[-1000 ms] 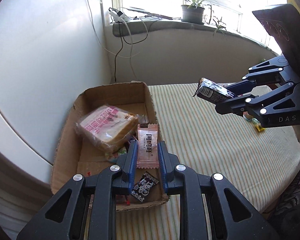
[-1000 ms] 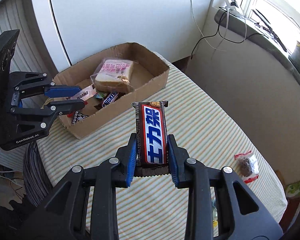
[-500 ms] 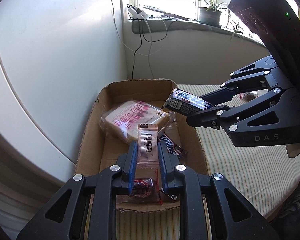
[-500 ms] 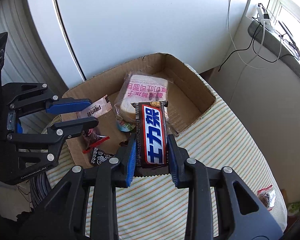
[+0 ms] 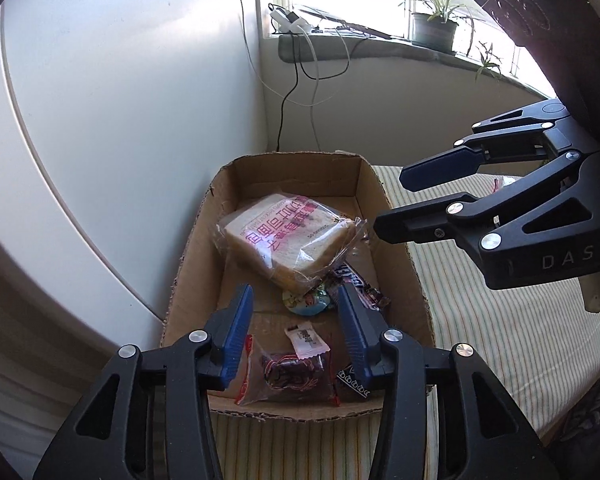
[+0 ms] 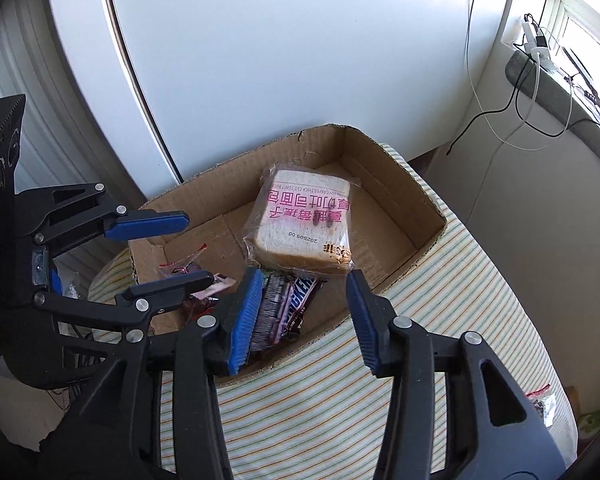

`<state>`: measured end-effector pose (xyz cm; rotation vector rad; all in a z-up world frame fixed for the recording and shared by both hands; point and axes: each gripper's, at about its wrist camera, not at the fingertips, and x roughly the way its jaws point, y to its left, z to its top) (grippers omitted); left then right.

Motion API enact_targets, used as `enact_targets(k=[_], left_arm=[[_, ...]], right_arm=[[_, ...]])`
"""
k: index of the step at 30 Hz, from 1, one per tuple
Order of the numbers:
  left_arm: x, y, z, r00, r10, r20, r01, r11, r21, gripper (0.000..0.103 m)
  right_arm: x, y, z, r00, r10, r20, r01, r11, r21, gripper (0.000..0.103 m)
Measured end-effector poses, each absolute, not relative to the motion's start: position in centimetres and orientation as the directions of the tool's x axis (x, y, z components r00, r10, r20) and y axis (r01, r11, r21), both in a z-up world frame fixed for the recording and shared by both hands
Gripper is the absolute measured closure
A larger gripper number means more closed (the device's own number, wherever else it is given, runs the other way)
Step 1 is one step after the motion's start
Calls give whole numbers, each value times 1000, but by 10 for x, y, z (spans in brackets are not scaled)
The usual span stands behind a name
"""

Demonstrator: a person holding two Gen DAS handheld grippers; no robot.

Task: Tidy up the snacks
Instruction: 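Move both tools back toward the remaining candies on the bed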

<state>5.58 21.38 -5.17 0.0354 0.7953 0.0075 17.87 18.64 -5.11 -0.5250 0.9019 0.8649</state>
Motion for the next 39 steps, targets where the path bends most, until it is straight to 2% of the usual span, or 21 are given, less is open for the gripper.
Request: enact_targets(k=[9, 12, 15, 25, 33, 39], left_arm=[[54, 195, -42, 713, 5, -702, 23, 999, 31, 60], [56, 184, -39, 714, -21, -700, 45, 999, 16, 60], [58, 169, -36, 716, -43, -696, 71, 997, 11, 60], [73, 110, -35, 700, -154, -697, 185, 982, -31, 60], [95, 56, -43, 664, -245, -706, 287, 956, -62, 60], [110, 19, -51, 633, -307, -711, 346, 933, -96, 60]], right_arm=[[181, 157, -37, 372, 417, -829, -803, 593, -61, 54], [183, 140, -33, 390, 409, -825, -789, 610, -70, 54], [184, 118, -25, 422, 401, -813, -773, 628, -91, 48], [202, 11, -10, 495, 323, -807, -665, 739, -112, 47], [213, -91, -25, 530, 190, -827, -545, 823, -161, 46], [210, -145, -45, 489, 178, -854, -512, 851, -116, 46]])
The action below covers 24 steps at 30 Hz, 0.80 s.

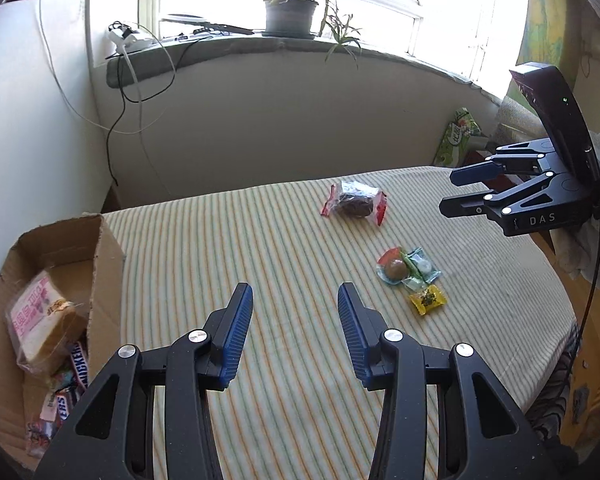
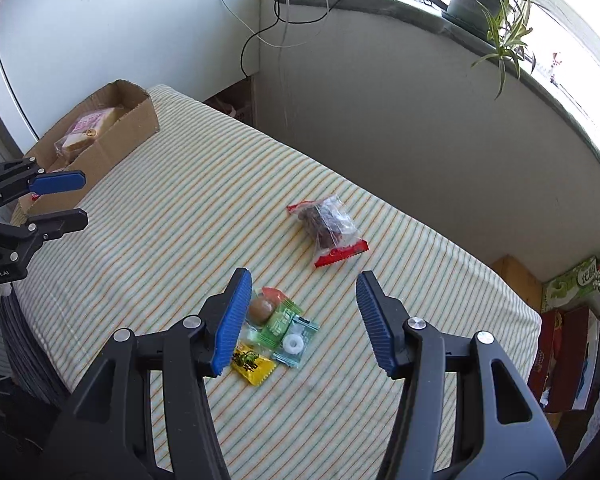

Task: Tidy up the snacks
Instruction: 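Move both tools back toward the remaining candies on the bed, then grasp the green candy packet with the right tool while the left tool grasps the brown ball candy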

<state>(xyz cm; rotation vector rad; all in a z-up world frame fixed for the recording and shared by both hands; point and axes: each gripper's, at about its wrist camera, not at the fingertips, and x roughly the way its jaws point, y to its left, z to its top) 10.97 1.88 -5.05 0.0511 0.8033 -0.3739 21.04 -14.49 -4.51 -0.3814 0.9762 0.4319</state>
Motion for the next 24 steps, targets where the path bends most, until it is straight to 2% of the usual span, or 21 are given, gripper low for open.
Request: enact_targets(k=[5, 9, 15, 20, 24], left_arm=[[123, -11, -61, 593, -351, -724, 397, 910, -116, 60], [133, -34, -73, 545, -390, -742, 450, 883, -134, 69], [153, -62, -96, 469, -430, -771, 496, 851, -173, 80], [160, -79, -110, 425, -444, -789, 531, 828, -180, 83], [163, -85, -116, 399, -450, -799, 550, 815, -184, 83]], right_arm=[[208, -166, -66, 453, 180, -873, -489, 869, -74, 46], [205, -176, -86, 417, 199, -887, -471, 882, -24, 48], [204, -177, -119, 353, 244, -903, -457, 887, 61, 68], [207, -177, -131, 330, 277, -903, -448, 887, 109, 69], [208, -170, -139, 325, 261, -909, -457, 885, 91, 69]])
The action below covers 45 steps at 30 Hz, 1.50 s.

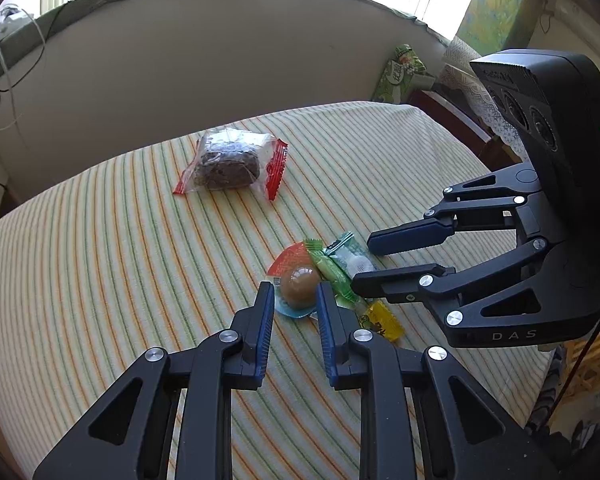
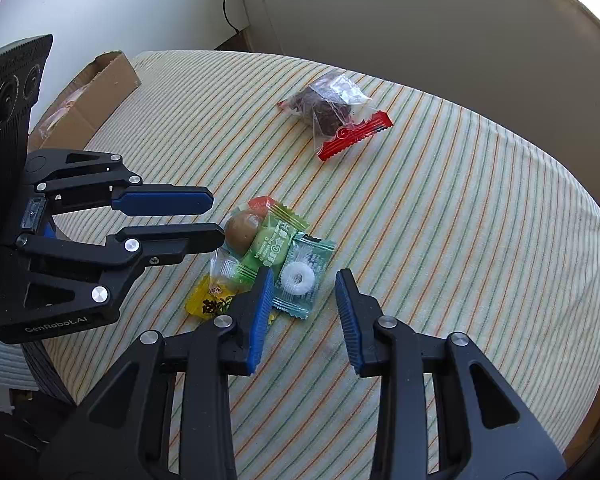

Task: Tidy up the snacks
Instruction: 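Grasp the green candy packet with the right tool while the left tool grasps the brown ball candy, then carry both candies into the box and open both tools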

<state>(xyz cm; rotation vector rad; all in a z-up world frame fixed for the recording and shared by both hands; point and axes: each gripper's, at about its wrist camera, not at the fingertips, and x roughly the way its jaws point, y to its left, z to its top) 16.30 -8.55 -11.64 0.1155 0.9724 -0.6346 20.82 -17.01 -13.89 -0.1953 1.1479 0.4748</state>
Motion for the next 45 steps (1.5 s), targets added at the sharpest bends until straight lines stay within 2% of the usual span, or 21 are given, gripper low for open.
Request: enact_targets(k=[8, 11, 15, 17, 32, 45], left_arm=[[169, -99, -120, 390, -425, -817, 570, 808, -148, 82], [174, -105, -123, 398, -399, -826, 572, 812, -116, 78], [179, -109, -125, 401, -392, -828, 569, 815, -110, 78], [179, -108, -125, 413, -390, -823, 572, 814, -99, 78], [159, -78, -115, 468, -389, -794, 522, 846, -106, 79], [128, -6, -64, 606, -361, -709, 405, 907, -116, 79]], right_arm=[[214, -160, -145, 338, 229, -913, -474, 880, 45, 70], [215, -161, -145, 342, 203, -918, -482, 876, 15, 82], [218, -168, -145, 330, 211, -920, -482, 876, 28, 87], [219, -171, -144, 329, 210, -921, -471, 882, 33, 94], [205, -198, -130, 376, 252, -892, -401, 912, 89, 97], [185, -162, -78, 448, 284, -848, -451, 891, 60, 97]])
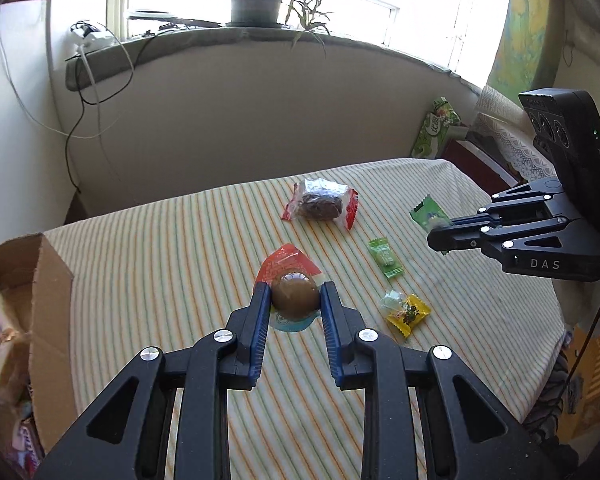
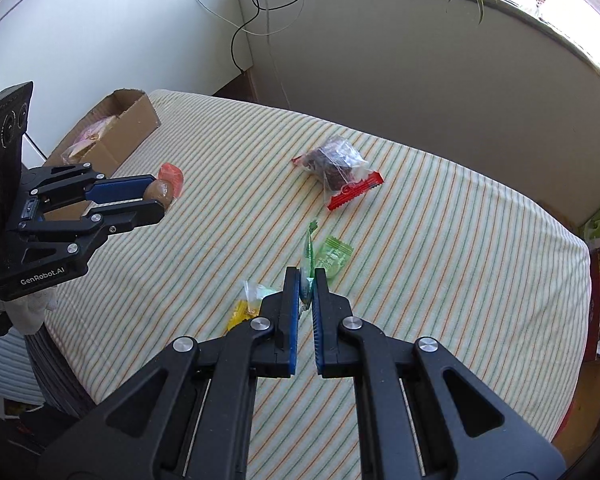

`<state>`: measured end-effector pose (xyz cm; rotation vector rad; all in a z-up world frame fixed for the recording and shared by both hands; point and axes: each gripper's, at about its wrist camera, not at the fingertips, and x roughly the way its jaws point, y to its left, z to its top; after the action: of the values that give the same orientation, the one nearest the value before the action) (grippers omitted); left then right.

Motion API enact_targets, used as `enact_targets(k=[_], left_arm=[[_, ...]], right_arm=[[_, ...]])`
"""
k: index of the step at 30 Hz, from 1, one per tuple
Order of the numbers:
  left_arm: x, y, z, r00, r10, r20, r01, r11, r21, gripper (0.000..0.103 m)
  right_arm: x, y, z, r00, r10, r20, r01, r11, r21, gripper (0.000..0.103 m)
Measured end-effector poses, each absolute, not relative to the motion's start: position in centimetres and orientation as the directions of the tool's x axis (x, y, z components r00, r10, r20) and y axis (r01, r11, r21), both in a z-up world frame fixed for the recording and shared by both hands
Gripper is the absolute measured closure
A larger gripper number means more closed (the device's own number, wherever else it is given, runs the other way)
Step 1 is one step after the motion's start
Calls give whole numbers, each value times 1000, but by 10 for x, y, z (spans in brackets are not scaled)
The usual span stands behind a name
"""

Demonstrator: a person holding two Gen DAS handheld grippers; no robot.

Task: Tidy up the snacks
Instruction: 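Carry both candies into the box and open both tools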

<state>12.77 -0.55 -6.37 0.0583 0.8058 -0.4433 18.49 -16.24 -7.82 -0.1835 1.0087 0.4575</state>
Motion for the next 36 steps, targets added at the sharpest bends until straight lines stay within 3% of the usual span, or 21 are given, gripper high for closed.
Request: enact_targets(k=[17, 36], left_arm=[[82, 139, -38, 731, -155, -664, 159, 986, -56, 79], [60, 219, -59, 717, -37, -696, 23, 999, -29, 79]], right_arm=[[194, -14, -30, 448, 393, -803, -628, 778, 30, 97], [222, 156, -60, 328, 446, -832, -764, 644, 44, 97]])
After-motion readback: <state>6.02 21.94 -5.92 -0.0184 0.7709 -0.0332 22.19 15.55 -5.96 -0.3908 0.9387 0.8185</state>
